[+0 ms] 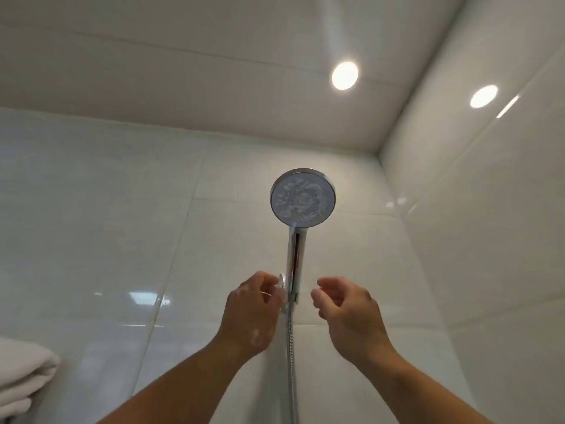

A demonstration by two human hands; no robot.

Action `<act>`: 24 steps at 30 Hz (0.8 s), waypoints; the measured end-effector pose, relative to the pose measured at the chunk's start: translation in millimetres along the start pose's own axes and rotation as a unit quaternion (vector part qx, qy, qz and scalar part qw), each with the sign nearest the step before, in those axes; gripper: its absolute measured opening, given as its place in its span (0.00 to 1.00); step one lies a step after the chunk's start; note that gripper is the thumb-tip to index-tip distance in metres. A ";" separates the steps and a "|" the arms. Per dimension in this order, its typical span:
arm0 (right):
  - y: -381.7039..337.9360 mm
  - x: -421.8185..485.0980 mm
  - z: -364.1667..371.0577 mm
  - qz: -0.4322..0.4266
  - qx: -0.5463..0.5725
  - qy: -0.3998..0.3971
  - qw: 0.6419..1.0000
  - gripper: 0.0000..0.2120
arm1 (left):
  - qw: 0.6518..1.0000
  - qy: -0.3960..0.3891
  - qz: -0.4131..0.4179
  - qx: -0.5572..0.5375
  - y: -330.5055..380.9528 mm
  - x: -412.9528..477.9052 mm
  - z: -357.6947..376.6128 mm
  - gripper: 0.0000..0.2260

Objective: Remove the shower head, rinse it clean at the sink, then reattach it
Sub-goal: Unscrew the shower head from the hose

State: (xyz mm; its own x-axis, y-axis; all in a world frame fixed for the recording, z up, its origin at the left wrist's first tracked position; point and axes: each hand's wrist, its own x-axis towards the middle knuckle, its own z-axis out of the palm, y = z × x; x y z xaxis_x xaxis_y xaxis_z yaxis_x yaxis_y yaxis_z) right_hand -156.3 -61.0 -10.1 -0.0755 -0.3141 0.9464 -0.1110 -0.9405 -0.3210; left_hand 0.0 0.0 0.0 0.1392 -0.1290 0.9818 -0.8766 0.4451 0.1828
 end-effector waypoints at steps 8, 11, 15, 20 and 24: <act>0.7 43.4 23.6 -0.016 0.013 -0.047 0.999 0.11 | 0.999 -0.007 0.028 0.023 -4.7 31.0 42.6 0.10; 2.7 52.1 28.1 -0.037 0.007 -0.047 0.998 0.07 | 0.999 0.005 0.042 0.019 -10.2 34.7 49.4 0.10; 3.6 53.7 30.8 -0.057 0.009 -0.051 0.997 0.07 | 0.998 -0.002 0.052 0.017 -16.0 36.1 50.9 0.10; -3.3 56.5 31.8 -0.063 0.014 -0.038 0.997 0.08 | 0.998 -0.003 0.056 0.012 -11.2 41.2 48.2 0.10; -21.3 70.0 23.3 -0.070 0.020 -0.029 0.997 0.05 | 0.998 -0.003 0.067 0.020 3.5 57.7 38.3 0.12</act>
State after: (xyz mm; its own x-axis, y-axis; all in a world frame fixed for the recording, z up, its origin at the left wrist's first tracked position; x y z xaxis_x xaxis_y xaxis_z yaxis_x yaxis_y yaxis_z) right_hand -136.2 -65.9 63.8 -0.0048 -0.1855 0.9826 -0.0769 -0.9797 -0.1853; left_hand -12.7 -39.9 55.3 0.0174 -0.0752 0.9970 -0.9050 0.4227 0.0477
